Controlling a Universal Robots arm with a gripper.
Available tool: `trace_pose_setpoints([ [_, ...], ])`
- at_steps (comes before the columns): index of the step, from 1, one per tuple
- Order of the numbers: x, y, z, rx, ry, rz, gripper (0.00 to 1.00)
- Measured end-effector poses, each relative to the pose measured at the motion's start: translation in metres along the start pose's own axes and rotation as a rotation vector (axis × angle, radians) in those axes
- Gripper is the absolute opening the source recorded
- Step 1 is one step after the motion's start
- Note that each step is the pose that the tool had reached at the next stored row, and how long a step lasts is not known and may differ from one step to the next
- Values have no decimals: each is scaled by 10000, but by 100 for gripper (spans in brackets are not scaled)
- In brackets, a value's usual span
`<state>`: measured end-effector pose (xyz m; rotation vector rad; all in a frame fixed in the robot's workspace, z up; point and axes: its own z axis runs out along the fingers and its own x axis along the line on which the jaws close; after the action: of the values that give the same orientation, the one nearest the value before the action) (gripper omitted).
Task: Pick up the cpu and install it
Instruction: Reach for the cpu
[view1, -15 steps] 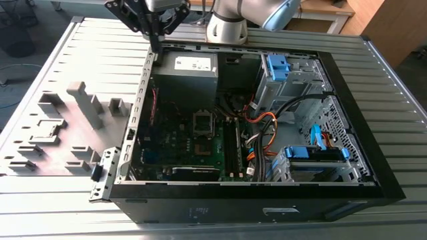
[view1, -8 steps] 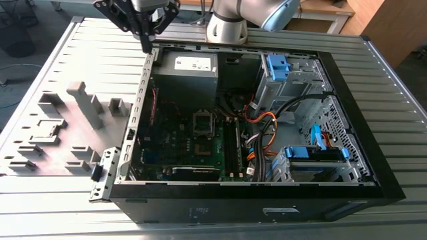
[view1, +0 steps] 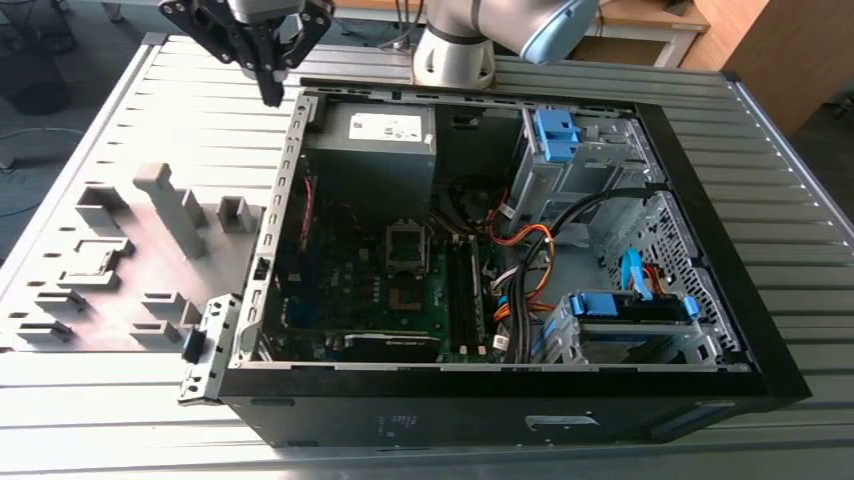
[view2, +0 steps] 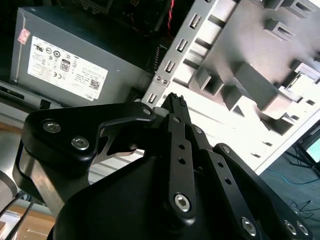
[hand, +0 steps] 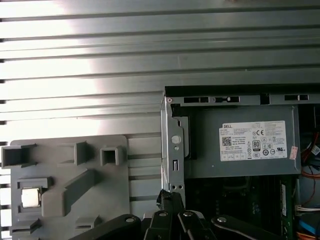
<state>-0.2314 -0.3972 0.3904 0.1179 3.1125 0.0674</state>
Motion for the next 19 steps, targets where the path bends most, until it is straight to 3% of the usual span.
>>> trace_pose_setpoints([
  [19, 496, -7, 5, 8, -1, 0, 11],
])
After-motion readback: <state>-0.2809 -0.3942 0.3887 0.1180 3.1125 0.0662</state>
